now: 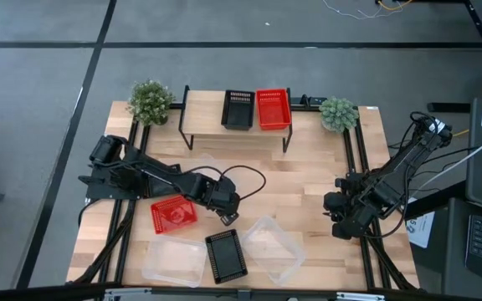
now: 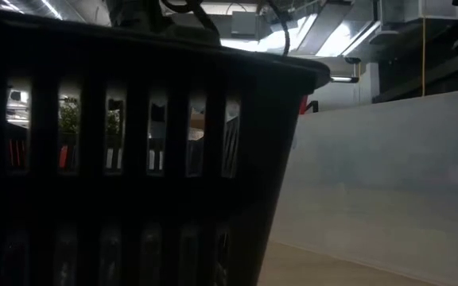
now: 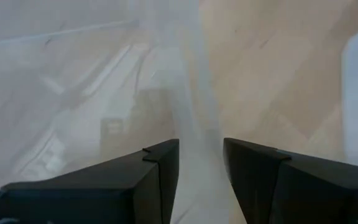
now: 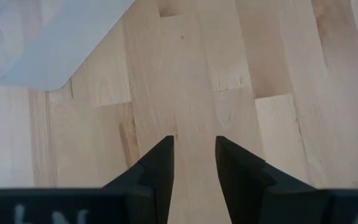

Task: Stack baskets on shelf by color
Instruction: Put the top transparent bin on the shelf

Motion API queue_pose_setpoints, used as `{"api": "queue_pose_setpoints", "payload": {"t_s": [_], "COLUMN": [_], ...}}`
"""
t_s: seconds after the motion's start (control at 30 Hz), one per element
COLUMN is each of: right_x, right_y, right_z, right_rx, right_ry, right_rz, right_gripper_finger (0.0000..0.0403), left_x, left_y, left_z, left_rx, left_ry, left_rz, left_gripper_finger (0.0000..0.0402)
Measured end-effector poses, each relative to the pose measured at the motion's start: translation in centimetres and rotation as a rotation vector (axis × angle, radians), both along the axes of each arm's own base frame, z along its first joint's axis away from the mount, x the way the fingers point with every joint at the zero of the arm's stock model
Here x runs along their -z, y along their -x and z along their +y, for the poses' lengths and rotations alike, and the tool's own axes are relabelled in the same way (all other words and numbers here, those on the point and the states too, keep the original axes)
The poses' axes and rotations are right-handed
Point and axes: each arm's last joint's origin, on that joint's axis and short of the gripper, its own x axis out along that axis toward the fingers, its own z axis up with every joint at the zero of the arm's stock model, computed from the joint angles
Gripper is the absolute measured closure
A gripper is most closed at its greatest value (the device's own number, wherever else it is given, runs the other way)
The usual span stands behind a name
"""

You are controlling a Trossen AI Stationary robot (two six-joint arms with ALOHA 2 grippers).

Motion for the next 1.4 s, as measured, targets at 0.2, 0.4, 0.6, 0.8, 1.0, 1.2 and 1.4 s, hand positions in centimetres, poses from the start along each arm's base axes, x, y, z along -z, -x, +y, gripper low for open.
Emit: {"api": "queue_pose_setpoints", "payload": {"t_s": [0.2,0.4,0.6,0.8,1.0,1.2,1.4], "right_x": [0.0,0.0,0.0,0.0,0.0,0.0,0.0], "right_y": [0.0,0.0,0.0,0.0,0.0,0.0,0.0], "right_z": [0.0,0.0,0.0,0.0,0.0,0.0,0.0], "right_rx": [-0.001,-0.001,-0.001,-0.001,-0.001,-0.001,0.007], "right_ry": [0.000,0.000,0.001,0.001,0.001,0.001,0.007], "right_rz": [0.000,0.000,0.000,0.000,0.000,0.000,-0.014], "right_gripper_finger": [0.0286,0.0286,0.0286,0.0286,0.0286,0.0286,0.0286], "left_x": [0.0,-0.4,-4.4,-10.3,-16.1,-19.0,-20.5], "left_y": [0.1,0.1,-0.1,0.9,3.7,5.9,8.9], "left_z": [0.0,-0.5,-2.7,-4.2,-2.4,2.7,10.2], "left_rx": [0.013,0.053,0.195,0.362,0.313,0.310,0.289], "left_ry": [-0.007,-0.026,-0.079,-0.290,-0.576,-0.682,-0.643], "left_rz": [0.008,0.008,0.035,0.087,0.206,0.261,0.359], "left_gripper_finger": [0.0343,0.0398,0.0401,0.0401,0.0401,0.0401,0.0402]}}
